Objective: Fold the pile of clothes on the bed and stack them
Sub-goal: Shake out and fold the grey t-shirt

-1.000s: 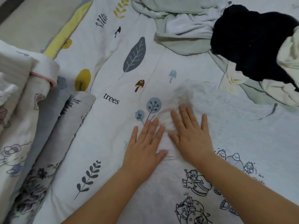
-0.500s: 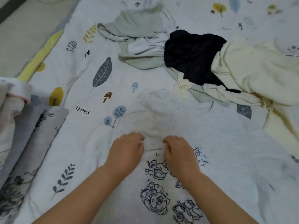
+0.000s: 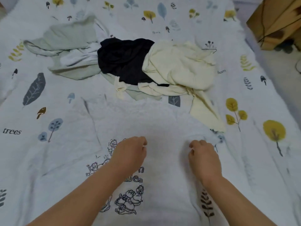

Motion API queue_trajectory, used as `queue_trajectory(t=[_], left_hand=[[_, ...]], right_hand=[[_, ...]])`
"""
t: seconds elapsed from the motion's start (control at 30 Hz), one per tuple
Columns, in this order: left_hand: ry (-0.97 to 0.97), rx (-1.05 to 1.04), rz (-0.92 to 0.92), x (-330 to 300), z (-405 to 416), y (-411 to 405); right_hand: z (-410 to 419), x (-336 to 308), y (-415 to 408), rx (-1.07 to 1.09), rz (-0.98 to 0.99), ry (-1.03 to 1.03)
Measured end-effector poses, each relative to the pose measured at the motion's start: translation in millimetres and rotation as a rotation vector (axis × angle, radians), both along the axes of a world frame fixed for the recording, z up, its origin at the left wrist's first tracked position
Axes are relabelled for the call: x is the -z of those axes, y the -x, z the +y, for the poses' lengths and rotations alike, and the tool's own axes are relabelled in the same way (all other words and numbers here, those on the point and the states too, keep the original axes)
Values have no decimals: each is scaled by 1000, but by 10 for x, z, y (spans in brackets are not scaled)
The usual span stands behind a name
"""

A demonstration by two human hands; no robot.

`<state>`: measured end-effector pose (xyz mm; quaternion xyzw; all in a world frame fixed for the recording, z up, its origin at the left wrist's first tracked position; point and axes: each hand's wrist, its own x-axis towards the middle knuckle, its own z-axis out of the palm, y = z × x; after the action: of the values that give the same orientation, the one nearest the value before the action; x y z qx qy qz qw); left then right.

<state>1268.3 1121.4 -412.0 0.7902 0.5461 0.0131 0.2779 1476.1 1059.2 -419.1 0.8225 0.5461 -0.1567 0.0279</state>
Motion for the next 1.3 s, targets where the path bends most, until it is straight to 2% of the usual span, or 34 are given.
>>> queue_trajectory(t=[0.17,0.4,0.5,0.6,0.67,0.73,0.77,0.83,0.93,1.0,1.07,1.13,1.2,1.3], left_hand=[[25,76,9,151,-86,-614],[80,195,-47,412,-107,-1194],[127,254,-25,513,-58,-1277],[215,250,-49,560,7,-1289],[262,171,-148,523,57,-1292],[355,-20,-316,435,136,-1307],[446,-157,-428,366,175,-1310],[748,-419,-697,226,281,-1289],[1148,-512,-1065,118,430,-1071],[1222,-566,-1159,100,469,-877],[1168,-717,-1080,176,458,-721],[1040,-827,-896,297,408,-604],[893,-858,-734,389,360,-558],[686,-806,-593,438,336,-565]], right_hand=[[-65,90,-561,240,40,-80],[279,386,-847,646,346,-102],[361,456,-889,690,422,-46],[358,423,-899,660,496,-179],[332,332,-847,629,543,-323],[315,174,-711,563,570,-471],[313,77,-613,515,582,-530],[332,-99,-372,413,641,-593],[365,-266,21,239,924,-525],[363,-271,218,111,1006,-332],[295,-189,314,-26,866,-206],[217,-97,326,-52,677,-274],[143,24,270,6,522,-288],[24,207,211,-24,340,-40]])
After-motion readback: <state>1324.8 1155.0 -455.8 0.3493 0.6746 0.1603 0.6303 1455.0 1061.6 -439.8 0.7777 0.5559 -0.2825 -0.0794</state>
